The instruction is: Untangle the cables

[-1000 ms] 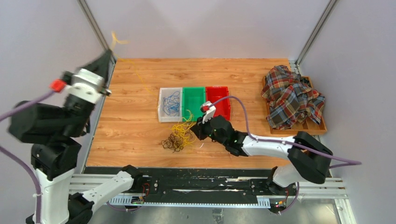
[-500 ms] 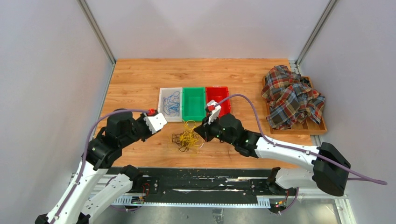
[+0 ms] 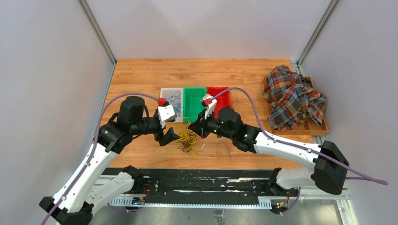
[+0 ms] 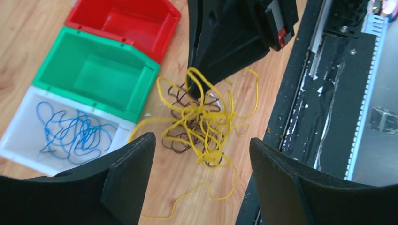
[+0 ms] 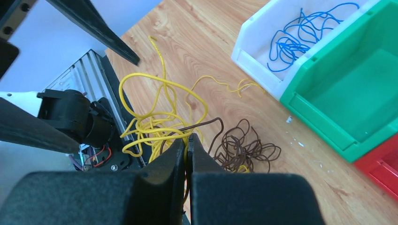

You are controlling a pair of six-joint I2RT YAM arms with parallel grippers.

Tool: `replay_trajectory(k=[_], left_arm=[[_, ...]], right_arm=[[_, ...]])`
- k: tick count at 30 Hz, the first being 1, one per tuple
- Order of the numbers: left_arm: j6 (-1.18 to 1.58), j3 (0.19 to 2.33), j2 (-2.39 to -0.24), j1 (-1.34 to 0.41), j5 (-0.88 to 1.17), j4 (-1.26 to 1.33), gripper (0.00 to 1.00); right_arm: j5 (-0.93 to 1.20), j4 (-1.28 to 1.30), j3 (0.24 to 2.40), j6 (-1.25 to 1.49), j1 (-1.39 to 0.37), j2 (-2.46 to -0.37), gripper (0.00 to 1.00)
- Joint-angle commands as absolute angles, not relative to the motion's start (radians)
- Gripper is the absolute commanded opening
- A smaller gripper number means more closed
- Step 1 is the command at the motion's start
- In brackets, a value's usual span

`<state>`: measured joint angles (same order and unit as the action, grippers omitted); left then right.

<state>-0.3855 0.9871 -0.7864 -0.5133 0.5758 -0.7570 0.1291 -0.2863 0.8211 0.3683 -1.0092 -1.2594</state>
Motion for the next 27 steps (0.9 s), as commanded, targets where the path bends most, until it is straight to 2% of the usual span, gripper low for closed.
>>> replay_trajectory(k=[1,8,11,13,16,23,27], left_arm=[[-0.366,1.021,-0.847,-0.518,0.678,-0.706,0.74],[-0.483,1.015,-0.865,-0.522,0.715,-0.709,0.55],[-0.526,1.017,-0.849,-0.525,0.715,-0.710,0.39],[-0.534,1.024,-0.845,-0.525,0.703,-0.710,0.21],[-0.532,1.034,-0.834,-0.525,0.666,-0.718,0.02],[-0.507,1.057,-0.789,-0.525,0.485,-0.698,0.01],[-0.477,1.075,-0.782,-0.525,0.496,-0.725,0.01]], right_arm=[[0.191,-0.297,0.875,0.394,-0.999,-1.280,0.01],[0.291,-0.334,0.880,0.432,-0.982,-1.284,0.01],[0.352,-0.347,0.880,0.459,-0.968,-1.293,0.01],[0.373,-0.335,0.881,0.471,-0.956,-1.295,0.01],[0.397,-0.312,0.860,0.474,-0.933,-1.277,0.00],[0.412,-0.123,0.785,0.413,-0.857,-1.157,0.01],[0.439,-0.067,0.750,0.402,-0.808,-1.093,0.00]])
